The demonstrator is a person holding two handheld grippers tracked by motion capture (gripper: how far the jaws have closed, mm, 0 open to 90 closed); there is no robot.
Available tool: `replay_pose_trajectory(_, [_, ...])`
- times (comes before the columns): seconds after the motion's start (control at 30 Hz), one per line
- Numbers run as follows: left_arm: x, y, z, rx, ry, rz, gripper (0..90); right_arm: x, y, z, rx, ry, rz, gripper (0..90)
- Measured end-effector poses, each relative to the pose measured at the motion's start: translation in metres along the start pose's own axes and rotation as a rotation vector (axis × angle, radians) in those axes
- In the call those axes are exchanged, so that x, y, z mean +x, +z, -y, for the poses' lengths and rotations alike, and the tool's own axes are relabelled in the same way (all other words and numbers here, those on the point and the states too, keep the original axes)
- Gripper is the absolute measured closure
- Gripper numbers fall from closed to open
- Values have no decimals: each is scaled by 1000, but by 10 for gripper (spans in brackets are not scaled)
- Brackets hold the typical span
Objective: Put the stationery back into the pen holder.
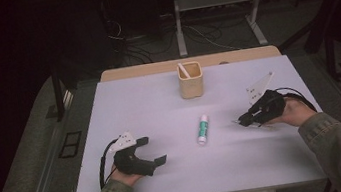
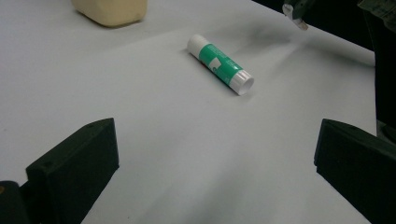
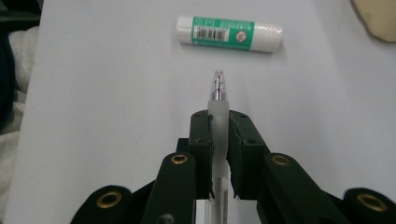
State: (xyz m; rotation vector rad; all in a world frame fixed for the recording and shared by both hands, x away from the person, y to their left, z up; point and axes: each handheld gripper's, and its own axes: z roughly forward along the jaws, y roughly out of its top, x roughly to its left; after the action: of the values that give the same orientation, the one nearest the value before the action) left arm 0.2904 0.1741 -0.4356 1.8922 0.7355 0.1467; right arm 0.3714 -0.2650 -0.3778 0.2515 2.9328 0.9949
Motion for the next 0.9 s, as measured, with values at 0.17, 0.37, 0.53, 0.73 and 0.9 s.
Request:
replay_pose_trajectory(0.17, [0,0,0,0,0,0,0,-2,-11,-8,-46,4,33,799])
replay_pose_trajectory(0.37, [0,0,0,-3,2,1,0,-6,-23,-22,-93,14,55,798])
replay_pose_trajectory(0.53, [0,-1,0,-4,-1,1,0,-10,-30,-35,-143,28,65,798])
replay_pose_trajectory(0.73, [0,-1,-1,-4,4,2,0,-15,-38,-51,-181,39,72,798])
replay_pose_trajectory(0.9, [-1,-2,-1,-5,2,3,0,-20,-43,-64,-211,40,95,797])
